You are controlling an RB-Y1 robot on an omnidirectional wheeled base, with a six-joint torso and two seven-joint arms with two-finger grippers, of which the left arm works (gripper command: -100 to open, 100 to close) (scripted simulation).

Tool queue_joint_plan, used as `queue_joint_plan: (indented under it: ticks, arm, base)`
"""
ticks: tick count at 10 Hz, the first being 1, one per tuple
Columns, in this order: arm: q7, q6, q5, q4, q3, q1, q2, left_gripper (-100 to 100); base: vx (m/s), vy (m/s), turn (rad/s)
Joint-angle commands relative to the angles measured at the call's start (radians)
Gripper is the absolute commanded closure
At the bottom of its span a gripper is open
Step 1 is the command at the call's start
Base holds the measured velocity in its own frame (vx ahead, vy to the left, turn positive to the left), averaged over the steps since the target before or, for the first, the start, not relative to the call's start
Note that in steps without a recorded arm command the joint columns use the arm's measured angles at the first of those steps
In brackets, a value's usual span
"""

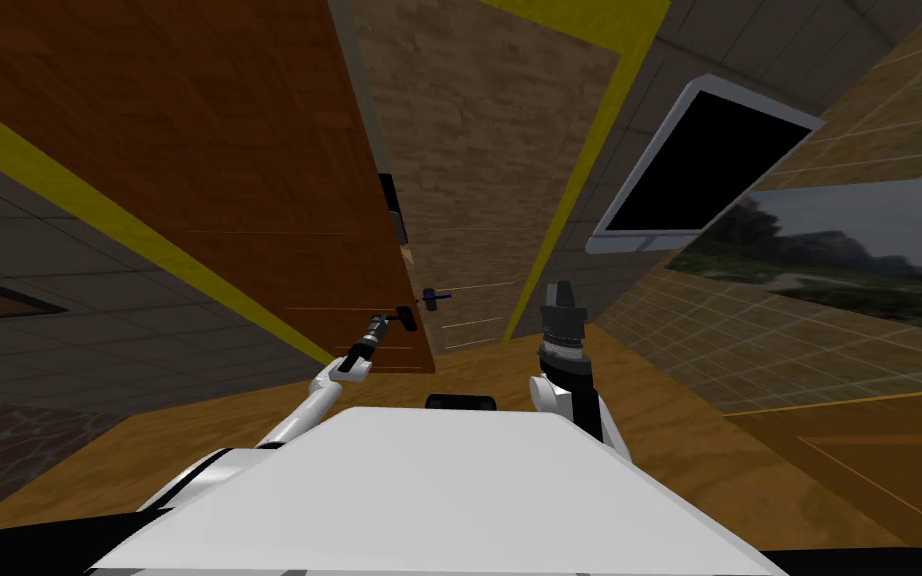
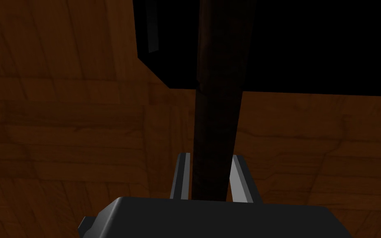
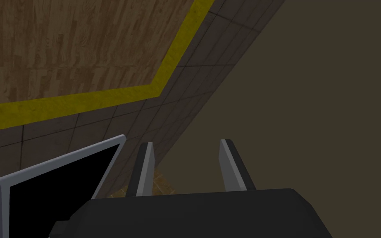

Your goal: Pull the door open

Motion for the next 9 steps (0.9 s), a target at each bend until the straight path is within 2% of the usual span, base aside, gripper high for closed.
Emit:
queue_joint_plan:
  ticks: [1, 2, 3, 4, 7, 8, 9]
  arm:
    - [0.018, -0.024, -0.005, 0.005, -0.030, -0.004, 0.002, 100]
    - [0.011, -0.011, -0.002, 0.010, -0.014, -0.006, 0.007, 100]
    - [0.033, -0.035, -0.006, 0.004, -0.034, 0.011, 0.025, 100]
    - [0.040, -0.042, -0.007, 0.000, -0.040, 0.016, 0.031, 100]
    - [0.083, -0.091, -0.015, -0.024, -0.079, 0.051, 0.067, 100]
    - [0.090, -0.099, -0.016, -0.028, -0.086, 0.057, 0.074, 100]
    - [0.110, -0.121, -0.020, -0.039, -0.104, 0.072, 0.090, 100]
  base:
    - [-0.166, 0.065, -0.077]
    - [-0.069, 0.032, -0.003]
    - [-0.139, 0.047, -0.089]
    - [-0.169, 0.055, -0.083]
    - [-0.198, 0.073, -0.111]
    - [-0.163, 0.105, -0.073]
    - [-0.159, 0.072, -0.110]
